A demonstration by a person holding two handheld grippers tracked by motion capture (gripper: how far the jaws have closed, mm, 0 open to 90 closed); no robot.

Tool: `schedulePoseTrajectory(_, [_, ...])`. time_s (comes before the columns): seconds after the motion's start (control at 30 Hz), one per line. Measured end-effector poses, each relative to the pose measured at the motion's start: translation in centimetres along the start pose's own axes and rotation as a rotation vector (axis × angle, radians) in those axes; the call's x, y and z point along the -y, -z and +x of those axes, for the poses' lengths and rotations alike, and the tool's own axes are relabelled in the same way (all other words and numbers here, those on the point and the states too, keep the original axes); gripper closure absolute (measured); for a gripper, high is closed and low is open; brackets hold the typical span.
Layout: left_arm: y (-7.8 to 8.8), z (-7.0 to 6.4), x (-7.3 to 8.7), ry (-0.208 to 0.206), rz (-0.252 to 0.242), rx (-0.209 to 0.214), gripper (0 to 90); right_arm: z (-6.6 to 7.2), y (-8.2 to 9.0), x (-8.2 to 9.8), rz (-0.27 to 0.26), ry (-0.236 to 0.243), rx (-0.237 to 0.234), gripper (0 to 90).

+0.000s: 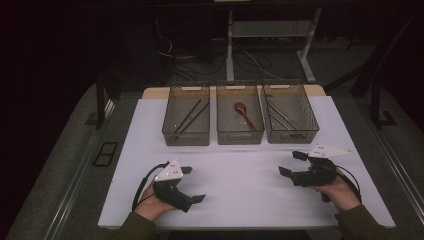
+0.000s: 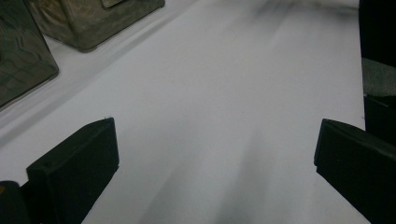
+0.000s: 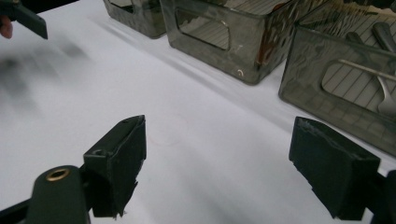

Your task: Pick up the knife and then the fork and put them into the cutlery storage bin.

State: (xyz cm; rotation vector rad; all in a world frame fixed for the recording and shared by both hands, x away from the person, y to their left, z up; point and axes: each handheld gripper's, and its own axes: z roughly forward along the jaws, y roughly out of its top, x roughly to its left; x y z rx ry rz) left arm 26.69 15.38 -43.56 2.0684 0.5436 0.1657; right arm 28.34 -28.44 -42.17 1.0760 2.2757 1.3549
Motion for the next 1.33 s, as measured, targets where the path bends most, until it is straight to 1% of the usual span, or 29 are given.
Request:
schedulePoseTrajectory(0.03, [0.0, 0.0, 0.0, -0.005, -0.001, 0.000, 0.0, 0.0, 0.1, 0.2, -0.009, 0.003, 0.003, 19.1])
schedulePoseTrajectory(0.07, [0.0, 0.0, 0.0, 0.002, 0.000, 0.000, 0.0, 0.1, 0.3, 0.4, -0.021, -0.003, 0.007, 19.1])
schedulePoseTrajectory(0.17, [0.0, 0.0, 0.0, 0.003, 0.001, 0.000, 0.0, 0.1, 0.6, 1.1, -0.043, -0.031, 0.001, 19.1])
schedulePoseTrajectory(0.2, [0.0, 0.0, 0.0, 0.001, 0.001, -0.001, 0.0, 0.2, 0.7, 1.3, -0.046, -0.033, 0.000, 19.1])
schedulePoseTrajectory(0.33, [0.1, 0.0, 0.0, 0.002, 0.000, -0.001, 0.0, 0.4, 0.8, 2.0, -0.038, -0.042, -0.001, 19.1])
schedulePoseTrajectory(0.4, [0.1, 0.0, 0.0, 0.003, 0.000, -0.002, 0.0, 0.5, 0.8, 2.3, -0.028, -0.022, -0.005, 19.1])
schedulePoseTrajectory(0.5, [0.1, 0.1, 0.0, 0.001, 0.001, -0.002, 0.0, 0.8, 0.8, 2.7, -0.014, -0.012, -0.013, 19.1])
schedulePoseTrajectory(0.63, [0.1, 0.1, 0.0, 0.004, -0.001, -0.002, 0.0, 1.2, 1.0, 3.2, 0.007, 0.012, -0.012, 19.0])
schedulePoseTrajectory(0.83, [0.0, 0.0, 0.1, 0.006, 0.002, -0.003, 0.0, 1.3, 1.5, 3.8, 0.025, -0.001, -0.006, 18.0])
schedulePoseTrajectory(0.97, [0.0, 0.1, 0.0, 0.002, 0.003, -0.005, 0.0, 1.4, 1.5, 4.0, 0.037, 0.010, -0.004, 18.0])
schedulePoseTrajectory(1.03, [0.0, 0.1, 0.1, 0.005, 0.000, -0.004, 0.0, 1.5, 1.5, 4.0, 0.041, 0.007, -0.006, 18.0])
schedulePoseTrajectory(1.33, [-0.1, 0.1, 0.0, -0.004, 0.007, -0.002, 0.0, 1.5, 1.6, 3.9, 0.035, 0.013, -0.007, 18.0])
